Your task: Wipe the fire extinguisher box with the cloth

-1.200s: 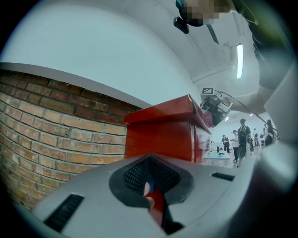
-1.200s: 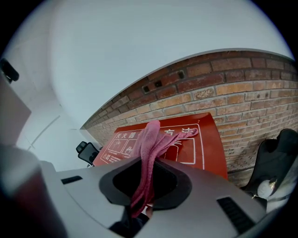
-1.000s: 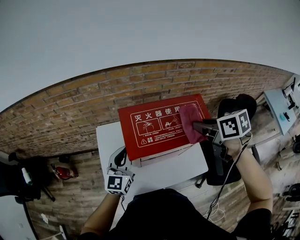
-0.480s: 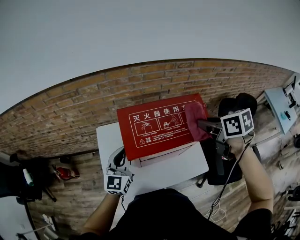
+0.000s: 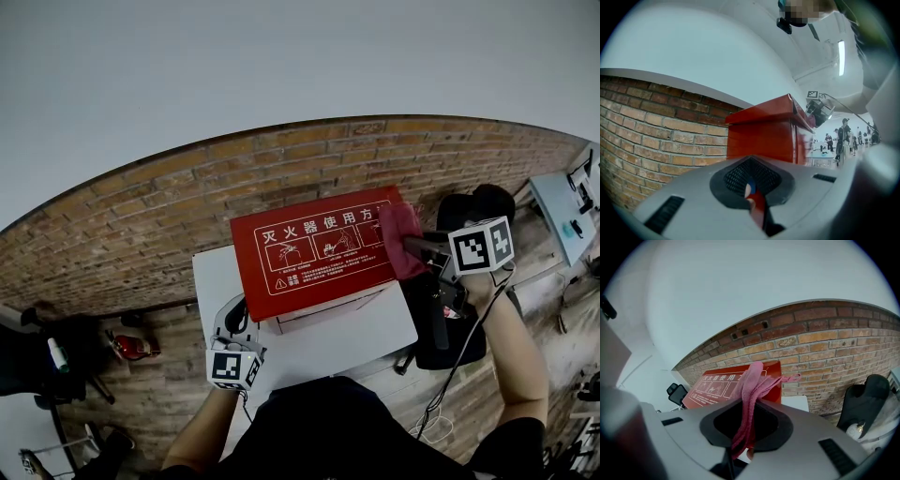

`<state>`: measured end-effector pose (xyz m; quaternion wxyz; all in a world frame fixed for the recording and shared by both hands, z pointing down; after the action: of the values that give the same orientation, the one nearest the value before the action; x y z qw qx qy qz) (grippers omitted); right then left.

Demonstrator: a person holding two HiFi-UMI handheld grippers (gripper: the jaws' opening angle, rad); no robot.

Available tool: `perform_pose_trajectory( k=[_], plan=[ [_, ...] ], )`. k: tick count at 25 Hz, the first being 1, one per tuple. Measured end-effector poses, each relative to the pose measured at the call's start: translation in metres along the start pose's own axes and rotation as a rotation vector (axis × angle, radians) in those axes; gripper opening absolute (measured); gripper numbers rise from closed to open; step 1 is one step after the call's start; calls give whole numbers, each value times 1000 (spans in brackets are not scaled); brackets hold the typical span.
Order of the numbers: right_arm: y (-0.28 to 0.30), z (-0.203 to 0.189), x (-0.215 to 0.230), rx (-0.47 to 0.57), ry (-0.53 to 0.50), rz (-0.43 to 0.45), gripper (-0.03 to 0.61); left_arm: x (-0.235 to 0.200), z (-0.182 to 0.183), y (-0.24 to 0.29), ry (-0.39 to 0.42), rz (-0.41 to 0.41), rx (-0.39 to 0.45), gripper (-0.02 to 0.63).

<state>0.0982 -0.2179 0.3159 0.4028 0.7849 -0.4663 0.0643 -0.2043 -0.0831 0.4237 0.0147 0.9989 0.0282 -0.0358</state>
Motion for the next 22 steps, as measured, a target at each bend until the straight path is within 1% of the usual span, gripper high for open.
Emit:
perform_pose_trajectory(
  k=[13, 16, 22],
  plan=[
    [-17, -2, 18, 1, -42, -34, 61, 0, 0, 1, 23, 21, -11, 29],
    [-20, -3, 23, 7, -38, -32, 61, -1, -2, 1, 19, 28, -11, 29],
    [-27, -5, 34, 11, -31, -15, 61, -2, 1, 4, 40, 54, -22, 29]
  ],
)
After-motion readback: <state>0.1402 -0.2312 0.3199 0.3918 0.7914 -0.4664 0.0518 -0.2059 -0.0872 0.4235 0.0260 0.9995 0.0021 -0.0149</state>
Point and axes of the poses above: the fingertips, and each gripper's own axes: y forward along the fingers, x to its right, z out of its top, the point moved 2 cm from there along -y, backward along the fingers, and after that the axes turned 12 degrees about z, right-handed, at the moved point
